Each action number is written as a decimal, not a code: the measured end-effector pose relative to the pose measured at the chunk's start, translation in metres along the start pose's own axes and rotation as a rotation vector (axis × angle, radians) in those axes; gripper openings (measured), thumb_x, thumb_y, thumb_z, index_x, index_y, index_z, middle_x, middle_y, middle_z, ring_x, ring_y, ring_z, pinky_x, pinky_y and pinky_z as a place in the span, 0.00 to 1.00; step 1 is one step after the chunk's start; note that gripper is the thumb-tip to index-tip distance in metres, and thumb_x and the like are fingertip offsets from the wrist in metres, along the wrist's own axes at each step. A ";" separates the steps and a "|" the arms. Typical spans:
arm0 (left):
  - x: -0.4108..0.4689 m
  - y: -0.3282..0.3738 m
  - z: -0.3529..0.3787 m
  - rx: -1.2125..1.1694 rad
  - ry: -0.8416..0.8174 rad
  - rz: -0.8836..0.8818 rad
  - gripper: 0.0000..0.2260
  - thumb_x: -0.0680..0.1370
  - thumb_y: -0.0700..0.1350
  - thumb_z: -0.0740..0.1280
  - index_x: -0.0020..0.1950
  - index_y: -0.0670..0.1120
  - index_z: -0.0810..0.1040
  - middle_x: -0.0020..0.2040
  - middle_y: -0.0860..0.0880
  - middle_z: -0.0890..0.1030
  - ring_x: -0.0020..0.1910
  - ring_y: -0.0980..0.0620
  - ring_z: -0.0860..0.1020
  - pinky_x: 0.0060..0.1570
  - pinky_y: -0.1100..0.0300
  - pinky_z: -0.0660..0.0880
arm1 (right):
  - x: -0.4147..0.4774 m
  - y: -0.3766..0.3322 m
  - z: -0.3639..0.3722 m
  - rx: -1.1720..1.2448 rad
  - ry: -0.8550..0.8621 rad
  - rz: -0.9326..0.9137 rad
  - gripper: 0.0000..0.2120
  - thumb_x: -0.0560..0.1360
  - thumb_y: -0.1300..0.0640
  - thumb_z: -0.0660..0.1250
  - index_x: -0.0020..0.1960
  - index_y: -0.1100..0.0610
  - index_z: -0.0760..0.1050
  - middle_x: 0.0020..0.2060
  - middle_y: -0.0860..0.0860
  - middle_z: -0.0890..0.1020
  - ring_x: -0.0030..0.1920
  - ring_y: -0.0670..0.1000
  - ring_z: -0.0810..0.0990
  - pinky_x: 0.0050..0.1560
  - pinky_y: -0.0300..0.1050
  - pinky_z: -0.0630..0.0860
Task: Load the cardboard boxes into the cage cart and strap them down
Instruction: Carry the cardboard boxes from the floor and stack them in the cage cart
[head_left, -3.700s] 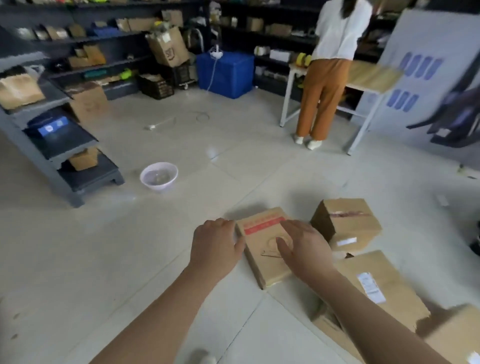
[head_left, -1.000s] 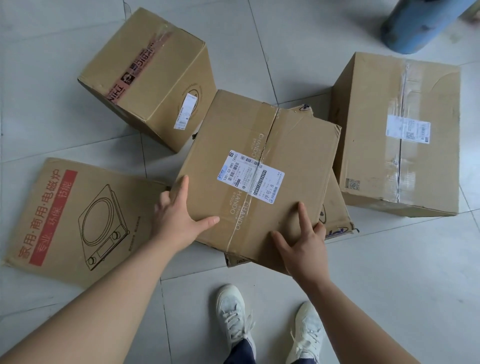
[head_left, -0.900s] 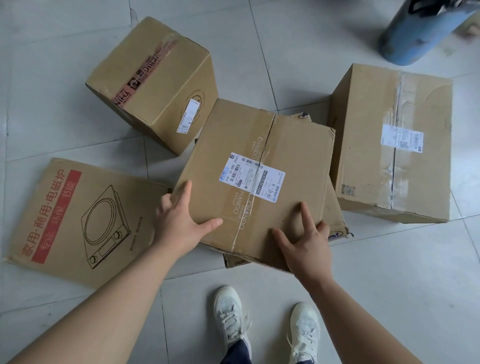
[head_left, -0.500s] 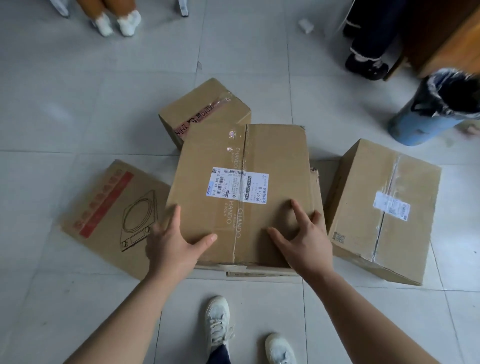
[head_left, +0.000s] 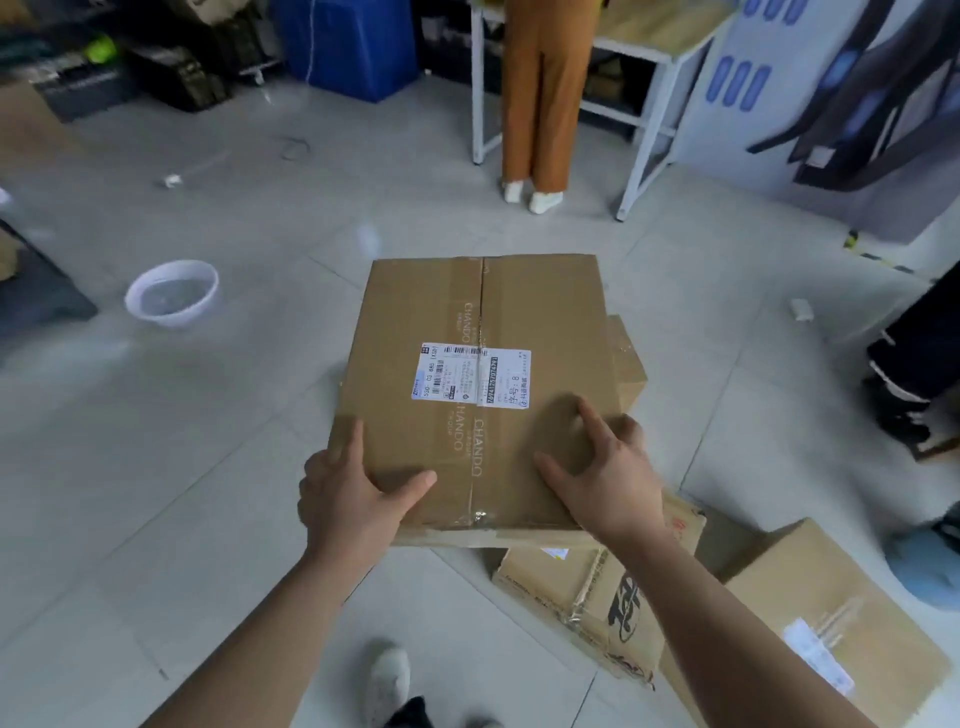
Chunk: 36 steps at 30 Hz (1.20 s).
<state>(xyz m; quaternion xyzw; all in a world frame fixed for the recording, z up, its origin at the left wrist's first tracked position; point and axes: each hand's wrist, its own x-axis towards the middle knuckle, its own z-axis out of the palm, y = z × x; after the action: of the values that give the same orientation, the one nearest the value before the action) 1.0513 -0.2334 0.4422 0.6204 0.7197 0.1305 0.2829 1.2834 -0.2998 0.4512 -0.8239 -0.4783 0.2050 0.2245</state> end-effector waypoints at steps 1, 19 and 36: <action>-0.010 -0.007 -0.017 -0.015 0.027 -0.033 0.47 0.65 0.66 0.71 0.77 0.54 0.54 0.68 0.41 0.65 0.67 0.41 0.64 0.67 0.47 0.64 | -0.006 -0.017 -0.003 -0.011 -0.022 -0.038 0.38 0.68 0.35 0.67 0.74 0.40 0.57 0.64 0.51 0.65 0.61 0.53 0.74 0.57 0.44 0.72; -0.197 -0.261 -0.289 -0.172 0.582 -0.653 0.45 0.65 0.71 0.68 0.76 0.56 0.54 0.65 0.41 0.66 0.62 0.40 0.68 0.63 0.47 0.68 | -0.192 -0.366 0.098 -0.095 -0.420 -0.766 0.38 0.68 0.35 0.66 0.74 0.41 0.56 0.70 0.53 0.60 0.64 0.55 0.73 0.62 0.48 0.71; -0.411 -0.439 -0.405 -0.307 1.049 -1.173 0.43 0.64 0.72 0.68 0.74 0.60 0.55 0.69 0.41 0.64 0.67 0.40 0.65 0.67 0.47 0.63 | -0.465 -0.573 0.222 -0.020 -0.794 -1.329 0.38 0.68 0.36 0.69 0.74 0.42 0.59 0.71 0.50 0.60 0.63 0.52 0.74 0.63 0.47 0.70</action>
<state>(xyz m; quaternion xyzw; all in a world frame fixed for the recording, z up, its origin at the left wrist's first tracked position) 0.4899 -0.6511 0.6331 -0.0471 0.9417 0.3331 0.0124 0.5492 -0.4172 0.6514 -0.2305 -0.9188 0.3030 0.1045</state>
